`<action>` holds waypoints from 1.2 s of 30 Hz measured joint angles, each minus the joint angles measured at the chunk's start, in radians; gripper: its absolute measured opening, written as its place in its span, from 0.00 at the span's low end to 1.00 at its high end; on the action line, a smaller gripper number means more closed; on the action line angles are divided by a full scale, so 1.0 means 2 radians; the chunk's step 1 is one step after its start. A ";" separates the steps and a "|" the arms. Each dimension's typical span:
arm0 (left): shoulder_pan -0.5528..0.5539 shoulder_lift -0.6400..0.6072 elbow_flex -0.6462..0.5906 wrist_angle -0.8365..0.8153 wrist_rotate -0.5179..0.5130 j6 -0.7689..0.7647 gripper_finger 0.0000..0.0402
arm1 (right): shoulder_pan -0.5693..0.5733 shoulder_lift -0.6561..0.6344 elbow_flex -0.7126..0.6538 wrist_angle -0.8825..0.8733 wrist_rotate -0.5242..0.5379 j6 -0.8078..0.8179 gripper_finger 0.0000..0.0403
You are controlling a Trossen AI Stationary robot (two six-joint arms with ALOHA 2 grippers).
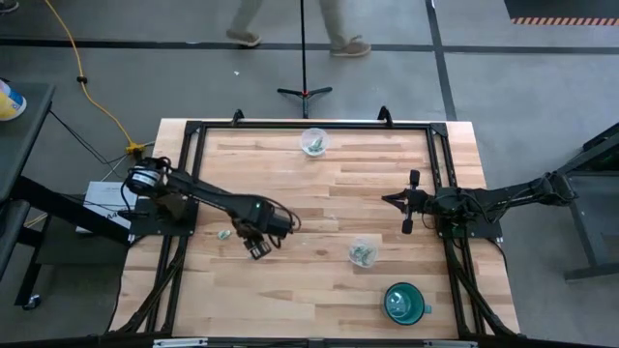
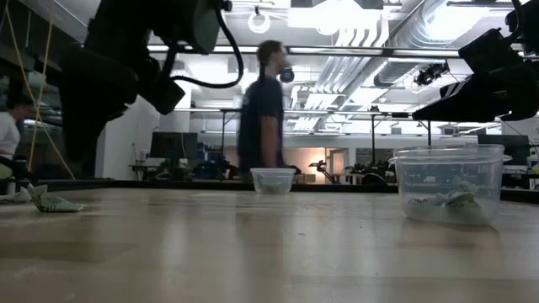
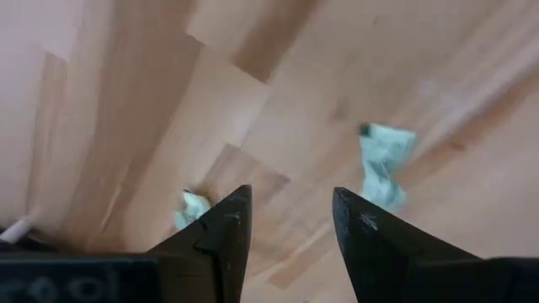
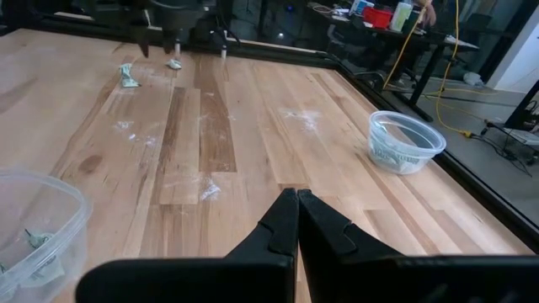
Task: Pick and place Stevia / Truvia into bins
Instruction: Put the light green stevia packet into the top transparent container
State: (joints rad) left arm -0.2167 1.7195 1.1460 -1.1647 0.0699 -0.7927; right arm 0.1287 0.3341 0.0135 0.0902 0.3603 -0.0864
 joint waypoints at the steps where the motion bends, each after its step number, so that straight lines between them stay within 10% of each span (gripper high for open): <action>1: -0.005 0.000 0.000 0.001 0.002 0.004 0.49 | 0.000 0.000 0.000 0.000 0.000 0.000 0.00; 36: -0.088 0.006 -0.097 0.198 0.005 -0.074 0.34 | 0.000 0.000 0.000 -0.002 0.002 0.000 0.00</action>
State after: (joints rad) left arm -0.3920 1.7313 0.9512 -0.7692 0.0801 -0.9404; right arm 0.1289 0.3342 0.0137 0.0863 0.3645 -0.0864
